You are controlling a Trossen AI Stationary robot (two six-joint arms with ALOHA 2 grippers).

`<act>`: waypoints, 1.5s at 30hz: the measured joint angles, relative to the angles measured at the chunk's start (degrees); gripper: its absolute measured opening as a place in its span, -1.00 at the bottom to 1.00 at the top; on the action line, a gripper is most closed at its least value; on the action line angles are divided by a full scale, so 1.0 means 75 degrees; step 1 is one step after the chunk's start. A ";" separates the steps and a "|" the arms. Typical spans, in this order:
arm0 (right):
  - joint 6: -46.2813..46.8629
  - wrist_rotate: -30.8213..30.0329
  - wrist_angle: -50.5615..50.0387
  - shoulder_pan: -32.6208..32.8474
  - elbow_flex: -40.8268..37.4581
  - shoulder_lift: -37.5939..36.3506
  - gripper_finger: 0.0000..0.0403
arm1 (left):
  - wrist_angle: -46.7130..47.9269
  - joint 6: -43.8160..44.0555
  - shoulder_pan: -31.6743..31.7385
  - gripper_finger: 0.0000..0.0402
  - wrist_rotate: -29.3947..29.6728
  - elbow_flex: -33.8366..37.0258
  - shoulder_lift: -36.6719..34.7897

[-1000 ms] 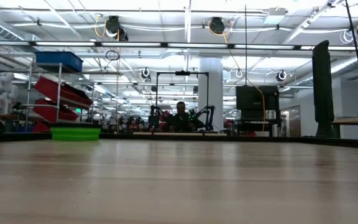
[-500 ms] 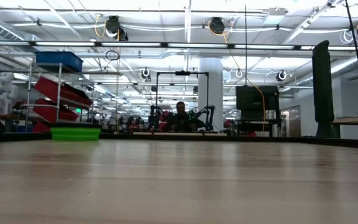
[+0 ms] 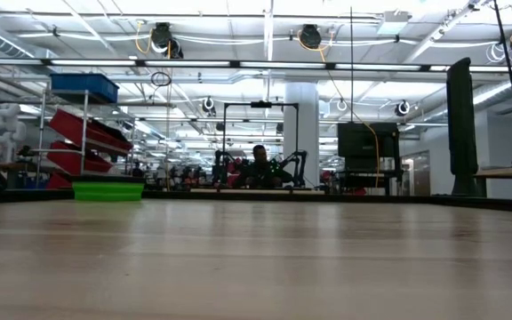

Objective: Coil cords
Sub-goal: Coil the red wire into the spool

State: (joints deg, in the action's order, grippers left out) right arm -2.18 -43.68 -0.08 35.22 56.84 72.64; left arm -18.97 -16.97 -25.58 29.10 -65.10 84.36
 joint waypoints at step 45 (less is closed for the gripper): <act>-0.0029 -0.0001 0.0274 -0.0049 0.0000 0.0000 -1.00 | 0.1528 0.1006 -0.0292 -1.00 0.0755 0.0006 0.0000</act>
State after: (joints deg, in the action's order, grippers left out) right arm -2.40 -43.68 1.98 34.86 56.84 72.64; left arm -7.51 -9.43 -27.77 34.76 -65.06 84.36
